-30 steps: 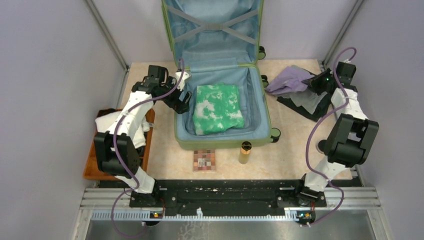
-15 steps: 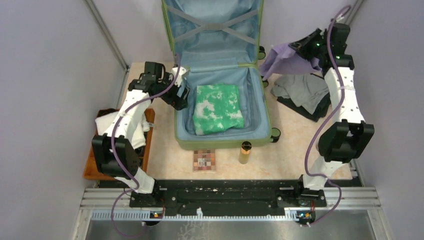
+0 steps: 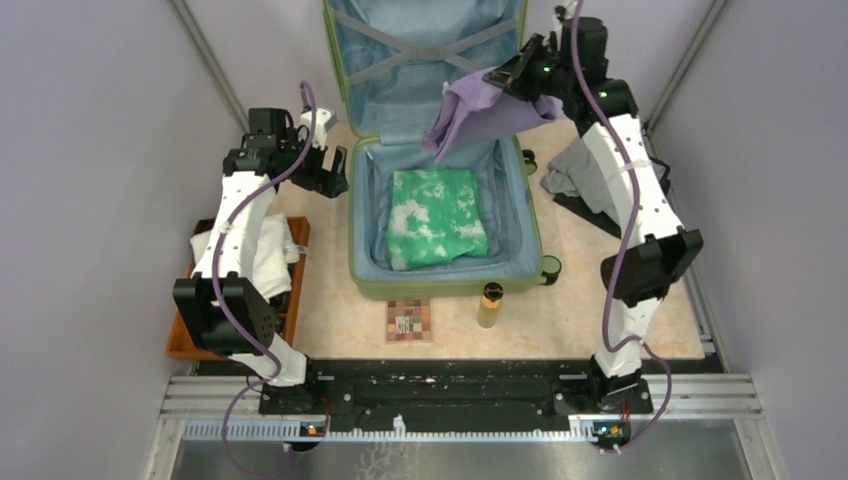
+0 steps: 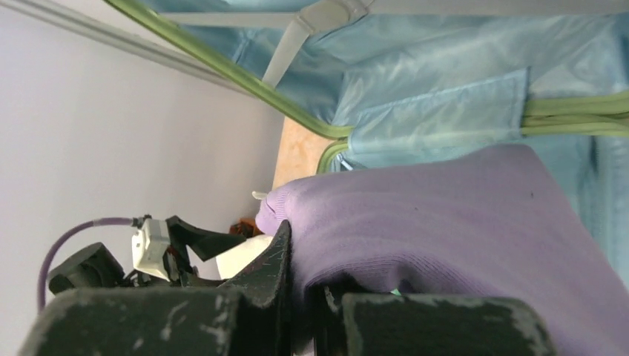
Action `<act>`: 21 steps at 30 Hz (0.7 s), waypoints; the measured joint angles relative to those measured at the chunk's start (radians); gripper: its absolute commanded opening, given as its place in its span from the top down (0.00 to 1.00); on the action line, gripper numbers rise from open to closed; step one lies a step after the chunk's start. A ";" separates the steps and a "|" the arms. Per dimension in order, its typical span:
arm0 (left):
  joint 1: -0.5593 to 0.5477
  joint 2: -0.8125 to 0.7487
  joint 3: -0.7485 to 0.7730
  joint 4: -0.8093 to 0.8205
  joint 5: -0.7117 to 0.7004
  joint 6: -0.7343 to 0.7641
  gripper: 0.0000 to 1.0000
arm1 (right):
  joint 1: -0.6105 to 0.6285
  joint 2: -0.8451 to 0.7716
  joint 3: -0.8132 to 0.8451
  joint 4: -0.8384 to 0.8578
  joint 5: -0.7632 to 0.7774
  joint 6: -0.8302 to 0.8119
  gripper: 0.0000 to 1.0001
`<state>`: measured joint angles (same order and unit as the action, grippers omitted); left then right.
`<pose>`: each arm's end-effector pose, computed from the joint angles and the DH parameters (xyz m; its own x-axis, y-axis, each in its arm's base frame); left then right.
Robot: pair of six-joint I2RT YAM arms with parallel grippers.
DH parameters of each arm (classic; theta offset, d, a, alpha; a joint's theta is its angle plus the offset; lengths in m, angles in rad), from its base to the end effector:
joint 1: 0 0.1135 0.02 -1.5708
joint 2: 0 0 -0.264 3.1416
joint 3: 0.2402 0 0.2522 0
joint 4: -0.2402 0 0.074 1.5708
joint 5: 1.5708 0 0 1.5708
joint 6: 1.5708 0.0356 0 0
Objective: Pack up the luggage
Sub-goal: Place the clothes in the luggage.
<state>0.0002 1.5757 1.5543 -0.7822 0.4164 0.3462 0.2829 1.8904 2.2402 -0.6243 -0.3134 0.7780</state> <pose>0.3414 -0.0143 0.3555 -0.5819 0.3102 -0.7517 0.5082 0.8604 -0.0384 0.3967 0.1268 0.4752 -0.5718 0.5291 -0.6270 -0.2094 0.6448 0.7351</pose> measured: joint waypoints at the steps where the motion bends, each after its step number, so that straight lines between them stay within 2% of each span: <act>1: 0.008 0.000 0.001 0.000 -0.006 -0.005 0.02 | 0.017 0.022 0.022 -0.006 -0.001 -0.001 1.00; 13: 0.025 0.000 0.001 0.003 -0.041 -0.031 0.01 | 0.201 0.331 0.193 -0.049 -0.068 -0.007 1.00; 21: 0.026 -0.001 -0.026 0.015 -0.040 -0.031 0.01 | 0.259 0.346 0.190 -0.047 -0.234 -0.093 1.00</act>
<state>0.0257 1.5745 1.5280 -0.7670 0.3763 0.3157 0.5419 2.2368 2.4306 -0.6708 -0.5476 0.6849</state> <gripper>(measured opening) 0.986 0.040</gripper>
